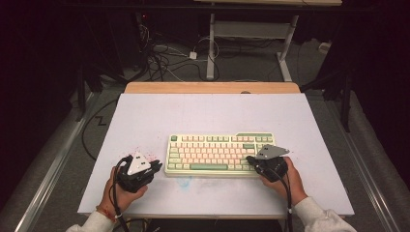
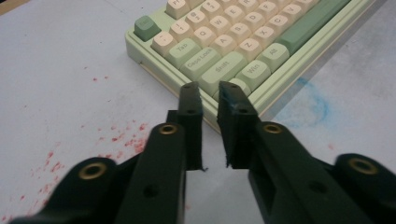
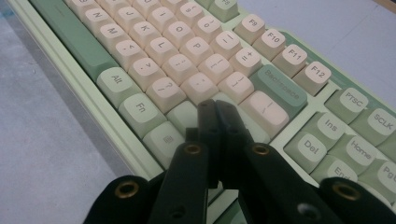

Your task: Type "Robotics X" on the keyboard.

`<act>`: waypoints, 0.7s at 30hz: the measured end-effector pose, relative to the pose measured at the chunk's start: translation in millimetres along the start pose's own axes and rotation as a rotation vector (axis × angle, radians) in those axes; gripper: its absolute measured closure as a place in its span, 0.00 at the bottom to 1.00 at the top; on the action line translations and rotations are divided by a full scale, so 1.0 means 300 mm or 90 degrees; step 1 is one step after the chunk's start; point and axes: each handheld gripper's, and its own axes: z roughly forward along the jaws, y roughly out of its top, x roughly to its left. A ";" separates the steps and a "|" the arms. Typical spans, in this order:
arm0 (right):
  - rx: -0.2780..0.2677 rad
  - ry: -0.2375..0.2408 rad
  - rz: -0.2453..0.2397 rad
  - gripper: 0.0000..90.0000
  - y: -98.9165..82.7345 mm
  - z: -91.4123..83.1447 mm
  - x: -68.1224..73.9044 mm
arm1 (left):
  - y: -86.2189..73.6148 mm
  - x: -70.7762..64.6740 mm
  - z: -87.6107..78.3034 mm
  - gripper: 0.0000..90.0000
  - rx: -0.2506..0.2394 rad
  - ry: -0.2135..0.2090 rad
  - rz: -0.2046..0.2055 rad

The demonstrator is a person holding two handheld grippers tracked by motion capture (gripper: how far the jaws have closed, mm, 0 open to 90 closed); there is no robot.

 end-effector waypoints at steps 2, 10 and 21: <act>-0.001 -0.001 0.000 1.00 -0.001 -0.001 0.002 | 0.015 -0.003 0.007 0.97 0.009 0.002 0.014; -0.003 -0.002 -0.001 1.00 -0.003 -0.001 0.003 | 0.070 -0.005 0.041 0.97 0.017 -0.026 0.028; -0.003 -0.004 -0.001 1.00 -0.003 -0.001 0.006 | 0.153 -0.021 0.108 0.97 0.021 -0.052 0.044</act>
